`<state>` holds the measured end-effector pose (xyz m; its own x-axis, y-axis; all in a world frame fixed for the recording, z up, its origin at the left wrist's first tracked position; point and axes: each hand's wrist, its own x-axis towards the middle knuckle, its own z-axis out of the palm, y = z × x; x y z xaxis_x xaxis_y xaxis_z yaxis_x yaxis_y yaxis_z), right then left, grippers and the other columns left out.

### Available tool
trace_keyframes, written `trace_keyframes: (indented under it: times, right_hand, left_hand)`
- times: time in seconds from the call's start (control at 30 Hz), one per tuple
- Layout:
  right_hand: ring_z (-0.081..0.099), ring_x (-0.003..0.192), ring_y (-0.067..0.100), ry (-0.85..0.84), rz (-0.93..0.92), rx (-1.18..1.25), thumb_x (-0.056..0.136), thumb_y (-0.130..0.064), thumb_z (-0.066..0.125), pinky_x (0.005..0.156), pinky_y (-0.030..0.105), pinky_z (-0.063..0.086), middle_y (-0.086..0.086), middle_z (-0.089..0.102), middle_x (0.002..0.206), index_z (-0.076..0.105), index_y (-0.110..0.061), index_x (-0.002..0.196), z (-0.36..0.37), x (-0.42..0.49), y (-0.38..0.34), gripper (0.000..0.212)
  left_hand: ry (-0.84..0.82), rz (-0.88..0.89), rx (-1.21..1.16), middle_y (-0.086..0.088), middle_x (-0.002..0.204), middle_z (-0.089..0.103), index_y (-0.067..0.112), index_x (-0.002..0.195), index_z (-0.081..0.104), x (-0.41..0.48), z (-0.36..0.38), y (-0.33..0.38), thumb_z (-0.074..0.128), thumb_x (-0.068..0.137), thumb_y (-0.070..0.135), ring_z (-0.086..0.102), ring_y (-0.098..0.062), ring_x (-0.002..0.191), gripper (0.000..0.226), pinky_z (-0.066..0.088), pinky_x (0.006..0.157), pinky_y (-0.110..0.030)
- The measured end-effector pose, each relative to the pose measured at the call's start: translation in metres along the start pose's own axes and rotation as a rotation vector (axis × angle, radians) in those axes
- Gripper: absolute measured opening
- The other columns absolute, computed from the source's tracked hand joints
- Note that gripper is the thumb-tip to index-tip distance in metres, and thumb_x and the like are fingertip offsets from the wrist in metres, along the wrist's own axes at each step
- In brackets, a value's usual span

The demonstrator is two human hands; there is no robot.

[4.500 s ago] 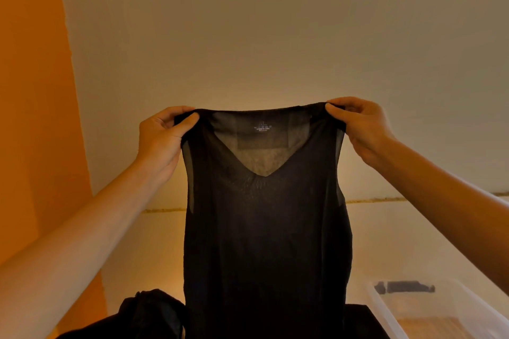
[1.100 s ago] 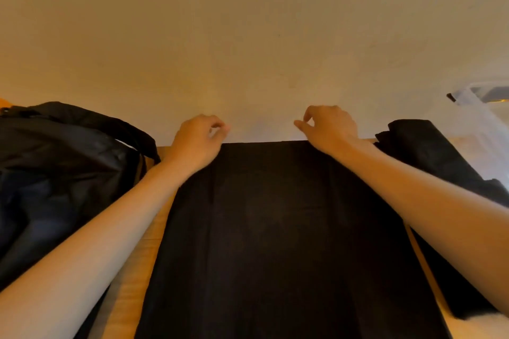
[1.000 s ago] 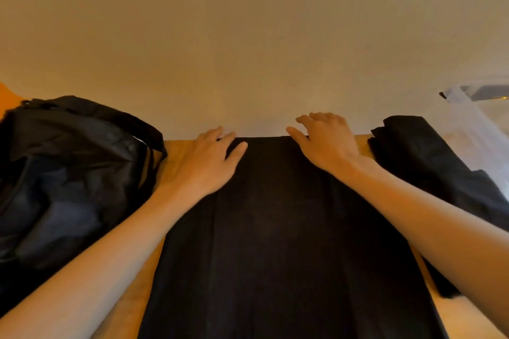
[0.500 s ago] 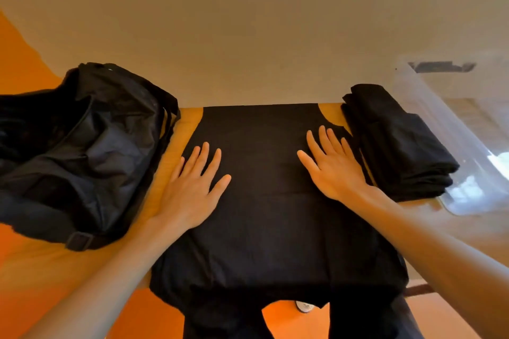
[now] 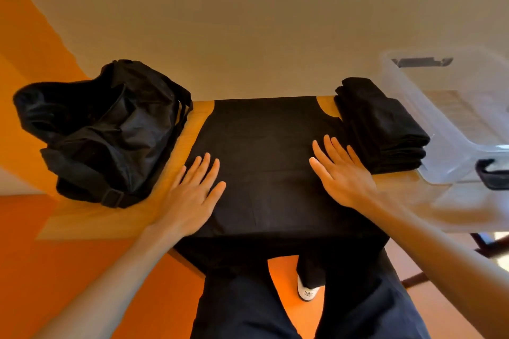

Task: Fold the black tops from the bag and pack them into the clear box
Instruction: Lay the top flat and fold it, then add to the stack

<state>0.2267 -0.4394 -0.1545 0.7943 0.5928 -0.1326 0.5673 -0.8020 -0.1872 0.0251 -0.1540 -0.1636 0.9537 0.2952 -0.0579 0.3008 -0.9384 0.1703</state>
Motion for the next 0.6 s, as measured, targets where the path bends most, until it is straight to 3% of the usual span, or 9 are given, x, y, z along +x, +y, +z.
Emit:
trace_keyframes:
  times: [0.1,0.2,0.33,0.4,0.47,0.5,0.53,0.6]
  right_hand:
    - [-0.018,0.154,0.011,0.011,-0.045,0.013,0.091,-0.067,-0.01,0.123,0.033,-0.016,0.001,-0.01,0.171,-0.002,-0.035,0.162,-0.003,-0.007,0.009,0.078]
    - [-0.017,0.155,0.014,0.139,-0.13,0.003,0.097,-0.068,-0.011,0.125,0.034,-0.014,0.003,-0.006,0.171,0.0,-0.038,0.162,0.009,-0.048,0.012,0.072]
    - [-0.012,0.157,0.016,0.29,-0.224,-0.008,0.103,-0.065,0.001,0.128,0.038,-0.007,0.004,-0.001,0.171,0.009,-0.036,0.162,0.025,-0.099,0.013,0.066]
    - [0.0,0.159,0.02,0.4,-0.227,0.081,0.107,-0.059,0.02,0.129,0.041,0.003,0.007,0.011,0.17,0.02,-0.03,0.162,0.03,-0.118,0.01,0.062]
    - [0.031,0.15,0.028,0.582,-0.171,0.291,0.105,-0.038,0.052,0.122,0.042,0.027,0.01,0.04,0.158,0.043,-0.017,0.152,0.04,-0.142,0.009,0.053]
    - [0.048,0.133,0.029,0.709,-0.093,0.408,0.099,-0.027,0.062,0.111,0.044,0.04,0.01,0.054,0.14,0.053,-0.011,0.137,0.045,-0.153,0.011,0.042]
    - [0.055,0.114,0.027,0.791,0.013,0.509,0.095,-0.019,0.066,0.097,0.045,0.047,0.008,0.06,0.121,0.057,-0.01,0.121,0.047,-0.165,0.013,0.029]
    - [0.056,0.097,0.025,0.722,0.213,0.645,0.091,-0.015,0.071,0.081,0.04,0.046,0.002,0.06,0.099,0.057,-0.013,0.101,0.052,-0.178,0.019,0.017]
  left_hand:
    - [0.016,-0.038,-0.037,0.007,0.171,-0.008,0.031,0.164,0.006,-0.003,-0.011,-0.003,-0.016,0.083,0.081,-0.014,-0.009,0.156,0.097,-0.008,0.125,-0.032]
    - [0.231,-0.012,-0.056,-0.001,0.172,0.002,0.024,0.162,0.018,-0.035,-0.007,0.009,0.005,0.097,0.07,-0.007,-0.015,0.158,0.081,-0.01,0.124,-0.028]
    - [0.307,0.114,0.017,-0.006,0.171,0.008,0.024,0.162,0.024,-0.087,0.021,0.028,0.014,0.105,0.063,-0.002,-0.02,0.159,0.07,0.008,0.129,-0.045]
    - [0.403,0.1,-0.069,-0.009,0.17,0.015,0.02,0.16,0.031,-0.105,0.031,0.033,0.03,0.105,0.055,0.007,-0.023,0.159,0.065,0.016,0.127,-0.047]
    - [0.59,-0.071,-0.366,-0.009,0.159,0.035,0.013,0.15,0.044,-0.126,0.041,0.039,0.046,0.101,0.046,0.032,-0.026,0.149,0.059,0.031,0.119,-0.044]
    - [0.703,-0.204,-0.556,-0.009,0.145,0.045,0.012,0.139,0.048,-0.136,0.045,0.043,0.05,0.098,0.045,0.044,-0.028,0.136,0.052,0.041,0.11,-0.045]
    - [0.781,-0.34,-0.718,-0.009,0.13,0.049,0.013,0.127,0.047,-0.144,0.048,0.047,0.054,0.097,0.044,0.051,-0.029,0.121,0.044,0.047,0.098,-0.045]
    - [0.712,-0.547,-0.942,-0.007,0.116,0.051,0.015,0.117,0.044,-0.148,0.053,0.054,0.063,0.099,0.033,0.056,-0.032,0.107,0.032,0.048,0.082,-0.038]
